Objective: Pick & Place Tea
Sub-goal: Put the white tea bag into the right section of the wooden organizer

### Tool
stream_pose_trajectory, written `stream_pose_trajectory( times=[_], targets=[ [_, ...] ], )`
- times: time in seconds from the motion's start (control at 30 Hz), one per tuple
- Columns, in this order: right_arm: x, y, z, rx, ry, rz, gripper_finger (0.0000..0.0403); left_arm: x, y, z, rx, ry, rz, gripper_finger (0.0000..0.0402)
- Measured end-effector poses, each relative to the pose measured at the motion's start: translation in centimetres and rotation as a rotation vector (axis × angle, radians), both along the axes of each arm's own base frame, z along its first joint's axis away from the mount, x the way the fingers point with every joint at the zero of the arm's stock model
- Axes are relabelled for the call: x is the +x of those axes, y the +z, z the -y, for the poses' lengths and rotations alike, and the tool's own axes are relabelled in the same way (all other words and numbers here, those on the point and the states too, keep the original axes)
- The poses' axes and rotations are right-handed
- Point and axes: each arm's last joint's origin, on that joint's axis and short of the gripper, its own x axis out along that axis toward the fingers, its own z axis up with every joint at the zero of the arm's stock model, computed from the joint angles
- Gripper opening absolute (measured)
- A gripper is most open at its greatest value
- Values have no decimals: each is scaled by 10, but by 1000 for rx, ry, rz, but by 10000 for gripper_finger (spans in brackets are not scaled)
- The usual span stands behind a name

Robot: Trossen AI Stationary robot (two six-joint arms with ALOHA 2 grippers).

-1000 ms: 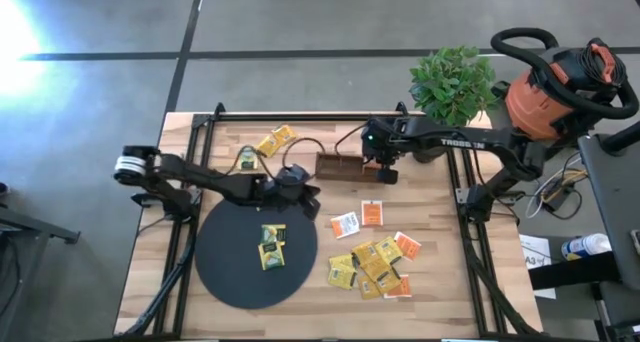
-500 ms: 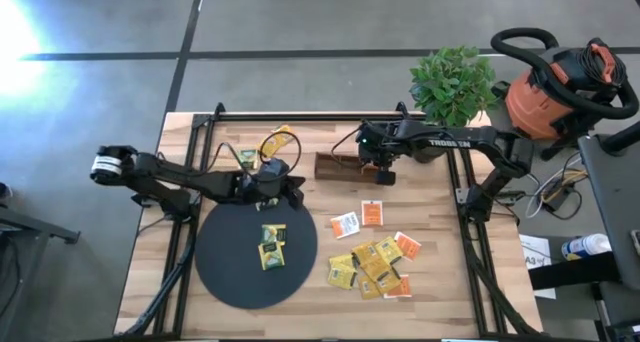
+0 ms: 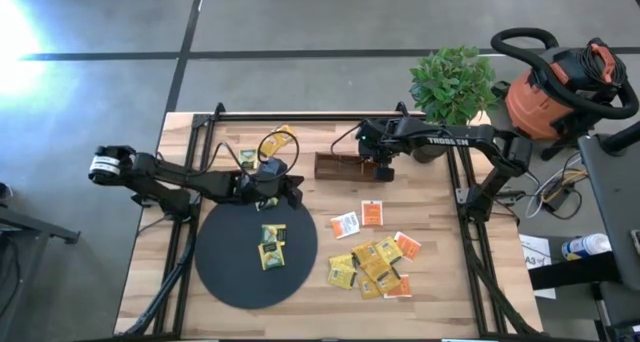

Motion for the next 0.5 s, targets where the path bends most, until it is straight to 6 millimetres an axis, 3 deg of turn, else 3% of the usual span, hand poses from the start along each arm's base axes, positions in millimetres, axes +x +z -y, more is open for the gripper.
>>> stream_pose_trajectory(
  times=[0.5],
  targets=[
    [3, 7, 5, -107, -19, 13, 116, 0, 0, 0, -5, 3, 2, 0]
  ],
)
